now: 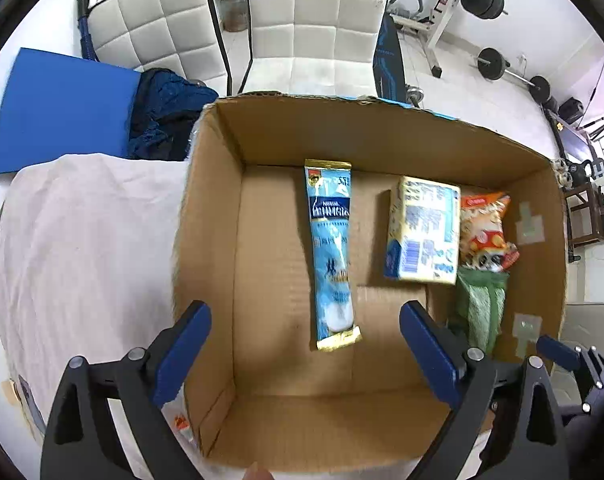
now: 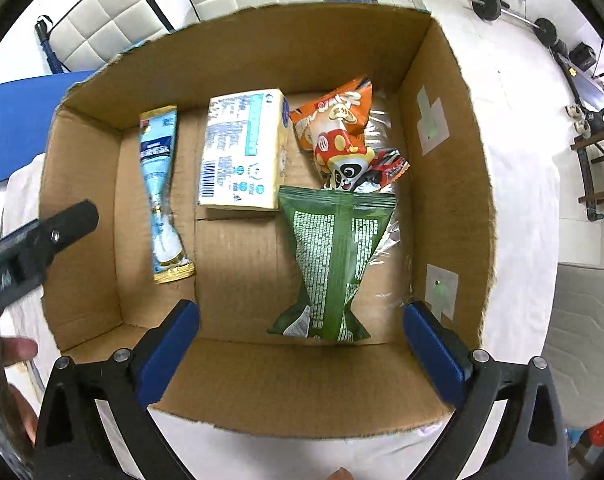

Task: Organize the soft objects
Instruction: 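Carry both items into the box and open both tools, then grasp the red snack pack with left tool while right tool grasps lilac sock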

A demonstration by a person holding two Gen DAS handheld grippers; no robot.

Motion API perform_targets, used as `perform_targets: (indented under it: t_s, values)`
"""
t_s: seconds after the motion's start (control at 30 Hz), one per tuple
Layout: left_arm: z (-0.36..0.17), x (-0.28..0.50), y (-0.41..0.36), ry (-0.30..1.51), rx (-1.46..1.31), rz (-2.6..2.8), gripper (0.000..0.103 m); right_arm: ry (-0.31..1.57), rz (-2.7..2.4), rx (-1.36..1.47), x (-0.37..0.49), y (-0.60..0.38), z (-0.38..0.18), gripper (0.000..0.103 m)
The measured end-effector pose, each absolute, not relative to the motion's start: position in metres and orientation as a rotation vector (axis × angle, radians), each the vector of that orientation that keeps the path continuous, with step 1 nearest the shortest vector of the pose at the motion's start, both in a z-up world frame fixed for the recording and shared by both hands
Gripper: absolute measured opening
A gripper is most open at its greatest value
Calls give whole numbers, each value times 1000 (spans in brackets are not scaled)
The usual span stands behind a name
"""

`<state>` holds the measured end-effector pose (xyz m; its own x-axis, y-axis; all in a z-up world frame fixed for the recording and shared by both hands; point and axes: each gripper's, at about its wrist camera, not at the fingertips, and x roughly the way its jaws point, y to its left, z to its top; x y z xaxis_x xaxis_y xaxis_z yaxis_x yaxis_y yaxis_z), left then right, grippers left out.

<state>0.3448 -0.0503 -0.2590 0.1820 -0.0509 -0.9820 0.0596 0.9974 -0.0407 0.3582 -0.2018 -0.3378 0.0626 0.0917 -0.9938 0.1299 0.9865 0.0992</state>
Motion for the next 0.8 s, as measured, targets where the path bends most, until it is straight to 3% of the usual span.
perform_targets:
  t_s: [0.8]
  values:
    - [-149,219,-35,1127,5,-88,97,1217,-56,115,227,-197,-202,103]
